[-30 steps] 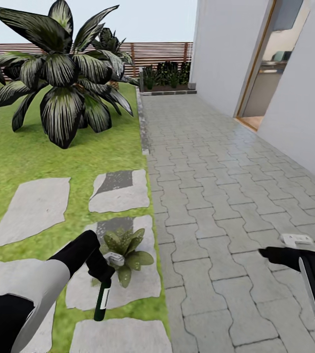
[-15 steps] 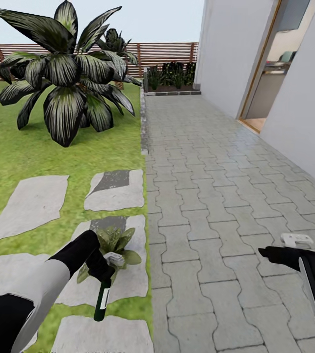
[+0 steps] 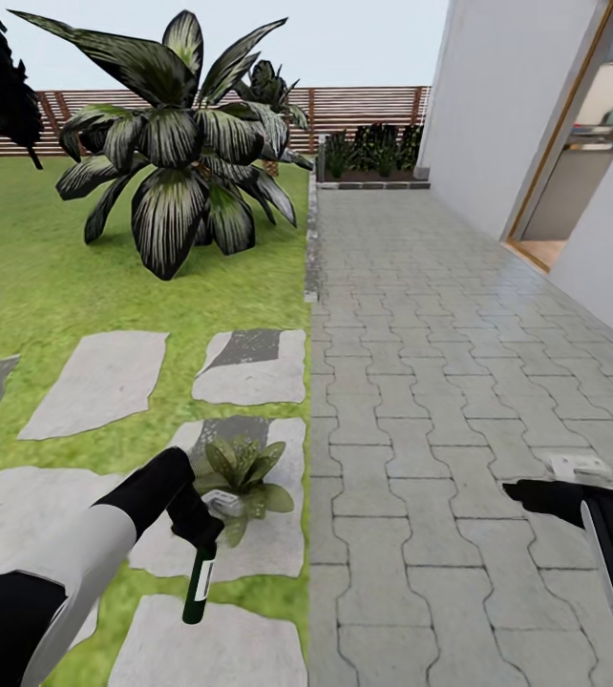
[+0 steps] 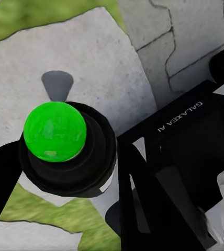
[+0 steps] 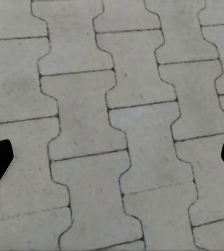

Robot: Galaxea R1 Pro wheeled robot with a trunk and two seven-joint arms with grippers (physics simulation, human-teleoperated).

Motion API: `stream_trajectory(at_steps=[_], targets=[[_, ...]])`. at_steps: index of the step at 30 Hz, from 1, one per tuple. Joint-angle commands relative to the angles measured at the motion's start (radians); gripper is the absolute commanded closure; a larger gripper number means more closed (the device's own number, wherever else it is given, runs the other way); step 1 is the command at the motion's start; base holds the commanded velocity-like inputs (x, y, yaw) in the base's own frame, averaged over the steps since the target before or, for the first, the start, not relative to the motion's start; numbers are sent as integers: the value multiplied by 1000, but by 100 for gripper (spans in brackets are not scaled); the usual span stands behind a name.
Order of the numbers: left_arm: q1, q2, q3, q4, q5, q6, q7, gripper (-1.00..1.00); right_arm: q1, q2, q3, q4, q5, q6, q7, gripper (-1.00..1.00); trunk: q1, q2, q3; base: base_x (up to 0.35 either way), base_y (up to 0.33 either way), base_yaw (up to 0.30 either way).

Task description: Pick up the pesticide atomizer in the garden and spray insectifuge to fully cover both potted plants in the garden.

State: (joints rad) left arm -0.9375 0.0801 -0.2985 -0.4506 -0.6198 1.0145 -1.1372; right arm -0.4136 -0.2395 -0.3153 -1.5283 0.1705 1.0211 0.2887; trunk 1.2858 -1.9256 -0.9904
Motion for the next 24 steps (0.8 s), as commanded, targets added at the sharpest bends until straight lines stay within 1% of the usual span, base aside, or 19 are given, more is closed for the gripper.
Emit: stream_trajectory(at_steps=[1,6,15,19,24], targets=[[-1,0,-2,-2,-9,6,-10,100,-1,0,-1,-1,10,4,10,-100,0,0,0,5,-16,237],[-5,1,-2,-2,-9,7,-10,100,-1,0,-1,-1,10,4,10,-100,0,0,2,103,-98,237],[-9,1,-2,-2,-9,6,-10,100,-1,0,-1,-1,10,4,10,-100,0,0,7,246,-228,225],[-9,0,-3,-2,-9,6,-10,100,-1,0,-1,0,11,4,9,-100,0,0,7,233,-273,75],[-8,-2,-5,-2,-9,6,-10,100,-1,0,-1,0,11,4,9,-100,0,0,7,65,-245,13]])
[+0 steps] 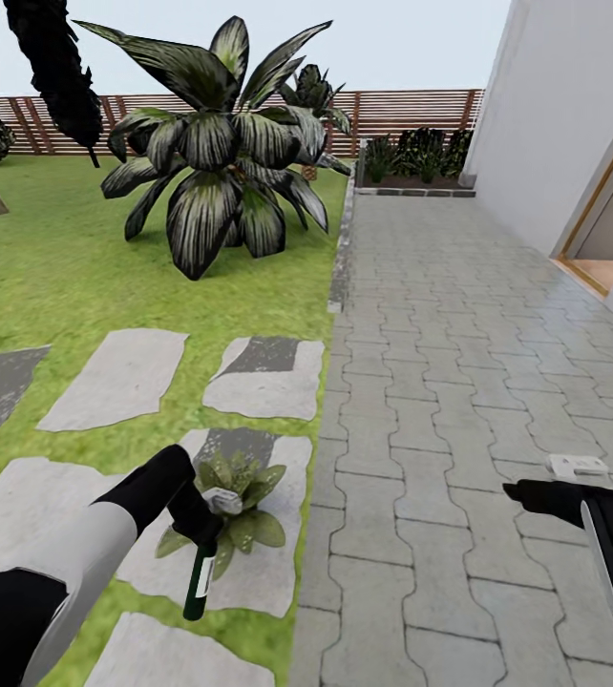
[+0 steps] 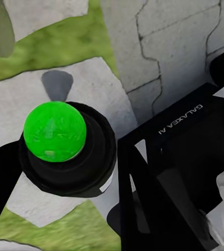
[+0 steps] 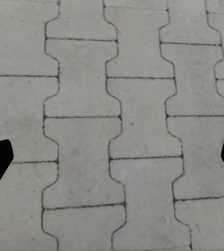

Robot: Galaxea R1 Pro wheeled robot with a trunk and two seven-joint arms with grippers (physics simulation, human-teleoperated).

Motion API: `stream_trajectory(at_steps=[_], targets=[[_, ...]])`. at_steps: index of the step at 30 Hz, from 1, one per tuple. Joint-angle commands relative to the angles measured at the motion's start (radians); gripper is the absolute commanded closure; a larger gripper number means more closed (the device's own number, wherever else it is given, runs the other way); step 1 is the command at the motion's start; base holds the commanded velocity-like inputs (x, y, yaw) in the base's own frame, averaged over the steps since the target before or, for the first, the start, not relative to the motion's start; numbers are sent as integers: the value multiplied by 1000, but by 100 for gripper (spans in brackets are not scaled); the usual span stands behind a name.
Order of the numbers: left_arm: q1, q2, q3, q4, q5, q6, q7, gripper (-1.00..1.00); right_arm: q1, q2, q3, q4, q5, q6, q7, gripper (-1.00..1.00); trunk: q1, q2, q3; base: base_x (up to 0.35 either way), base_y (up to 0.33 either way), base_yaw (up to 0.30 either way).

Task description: Pick up the pesticide atomizer in the garden and spray insectifuge to fully cover both potted plants in the garden.

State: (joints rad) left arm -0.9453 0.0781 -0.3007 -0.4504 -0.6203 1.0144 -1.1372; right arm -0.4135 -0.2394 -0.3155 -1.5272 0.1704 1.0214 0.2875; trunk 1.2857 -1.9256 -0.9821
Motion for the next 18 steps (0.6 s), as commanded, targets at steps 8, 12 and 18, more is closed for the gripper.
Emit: stream_trajectory(at_steps=[8,12,18], targets=[[2,0,-4,-2,-9,6,-10,100,-1,-1,-1,-1,11,3,10,-100,0,0,-1,9,-43,156],[2,0,-4,-2,-9,6,-10,100,-1,-1,-1,-1,11,3,10,-100,0,0,-1,1,-3,144],[3,0,-3,-2,-9,6,-10,100,-1,-1,-1,-1,10,3,10,-100,0,0,-1,0,-1,36]])
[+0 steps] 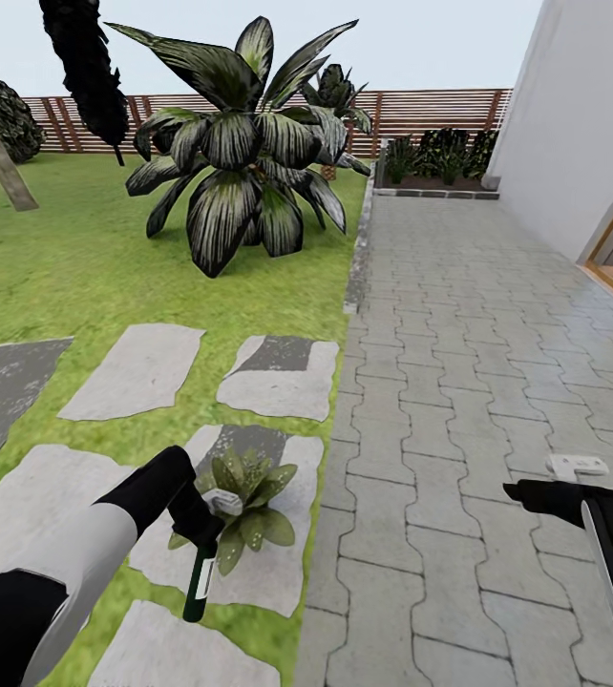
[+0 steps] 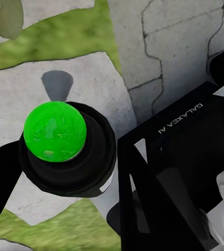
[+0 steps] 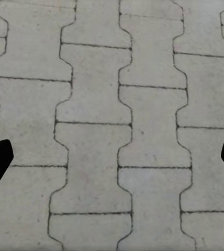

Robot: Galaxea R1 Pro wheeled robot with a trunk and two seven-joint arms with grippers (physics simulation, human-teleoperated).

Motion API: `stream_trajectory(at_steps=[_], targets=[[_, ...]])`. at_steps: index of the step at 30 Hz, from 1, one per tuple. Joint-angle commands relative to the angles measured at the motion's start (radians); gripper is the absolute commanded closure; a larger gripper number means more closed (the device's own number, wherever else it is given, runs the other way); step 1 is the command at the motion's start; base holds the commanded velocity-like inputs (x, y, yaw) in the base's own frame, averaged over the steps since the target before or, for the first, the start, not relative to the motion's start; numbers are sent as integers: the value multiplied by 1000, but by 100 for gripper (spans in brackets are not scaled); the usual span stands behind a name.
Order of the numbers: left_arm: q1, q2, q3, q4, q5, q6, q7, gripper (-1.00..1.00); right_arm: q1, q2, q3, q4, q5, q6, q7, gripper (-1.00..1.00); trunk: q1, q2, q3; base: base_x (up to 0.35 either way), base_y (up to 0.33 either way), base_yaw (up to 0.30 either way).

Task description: Pick up the pesticide atomizer in the garden and spray insectifuge to fully cover both potted plants in the garden.

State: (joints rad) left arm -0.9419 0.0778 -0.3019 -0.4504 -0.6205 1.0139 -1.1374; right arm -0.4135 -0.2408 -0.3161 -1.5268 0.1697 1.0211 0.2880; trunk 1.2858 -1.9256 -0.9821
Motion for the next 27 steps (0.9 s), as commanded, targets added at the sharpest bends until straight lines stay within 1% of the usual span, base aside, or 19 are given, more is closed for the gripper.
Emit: stream_trajectory(at_steps=[1,5,11,16,27], targets=[[0,0,-2,-2,-9,6,-10,100,-1,0,-1,-1,10,4,10,-100,0,0,-1,0,0,13],[3,0,-8,-2,-11,6,-10,100,-1,0,-1,-1,10,4,10,-100,0,0,-1,0,0,86],[5,-1,-11,-2,-13,6,-10,100,-1,0,-1,-1,10,4,10,-100,0,0,-1,0,-53,216],[6,-1,-11,-1,-13,6,-10,100,-1,0,-1,-1,11,4,11,-100,0,0,-1,0,-249,61],[7,-1,-12,-1,-13,6,-9,100,-1,0,0,-1,10,4,10,-100,0,0,-1,0,-311,7]])
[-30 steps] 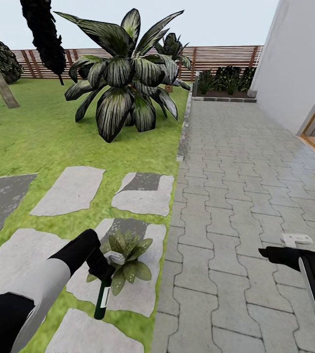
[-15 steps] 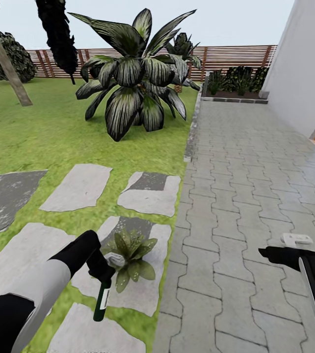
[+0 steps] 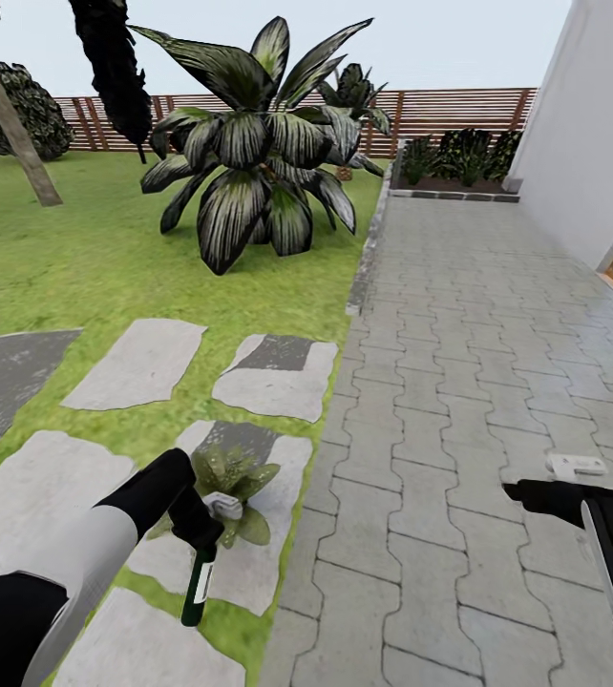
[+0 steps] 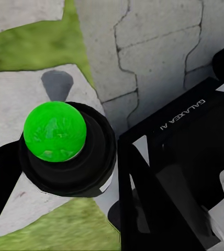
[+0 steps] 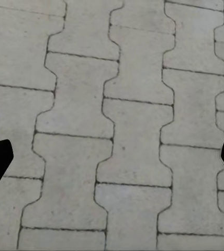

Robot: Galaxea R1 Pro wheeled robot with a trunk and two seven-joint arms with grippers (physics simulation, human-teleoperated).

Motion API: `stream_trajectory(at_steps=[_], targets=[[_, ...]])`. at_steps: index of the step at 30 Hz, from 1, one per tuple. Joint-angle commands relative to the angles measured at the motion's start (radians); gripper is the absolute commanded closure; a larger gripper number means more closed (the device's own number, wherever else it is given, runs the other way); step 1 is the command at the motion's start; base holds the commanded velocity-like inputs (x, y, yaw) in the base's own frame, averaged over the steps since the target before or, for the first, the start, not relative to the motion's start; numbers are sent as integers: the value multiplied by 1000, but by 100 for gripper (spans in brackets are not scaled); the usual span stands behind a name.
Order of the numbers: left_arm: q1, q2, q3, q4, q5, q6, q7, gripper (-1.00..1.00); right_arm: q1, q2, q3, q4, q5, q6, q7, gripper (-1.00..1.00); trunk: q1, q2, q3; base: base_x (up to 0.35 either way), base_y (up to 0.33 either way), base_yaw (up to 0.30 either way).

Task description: Pick up the pesticide atomizer in the garden and spray insectifuge to fully cover both potted plants in the garden.

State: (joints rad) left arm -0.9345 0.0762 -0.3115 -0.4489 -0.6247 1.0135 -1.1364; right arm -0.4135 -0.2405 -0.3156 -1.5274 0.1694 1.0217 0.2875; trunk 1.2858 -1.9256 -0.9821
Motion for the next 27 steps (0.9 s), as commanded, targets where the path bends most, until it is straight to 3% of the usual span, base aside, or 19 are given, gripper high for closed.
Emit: stream_trajectory(at_steps=[1,17,27], targets=[[0,0,-1,-2,-9,7,-10,100,-1,0,0,0,10,3,10,-100,0,0,-1,0,-264,66],[-1,9,3,3,-9,7,-10,100,-1,0,0,0,12,3,10,-100,0,0,-1,3,-44,221],[-4,4,2,6,-10,8,-10,100,-1,0,-1,0,12,3,10,-100,0,0,-1,209,-164,83]])
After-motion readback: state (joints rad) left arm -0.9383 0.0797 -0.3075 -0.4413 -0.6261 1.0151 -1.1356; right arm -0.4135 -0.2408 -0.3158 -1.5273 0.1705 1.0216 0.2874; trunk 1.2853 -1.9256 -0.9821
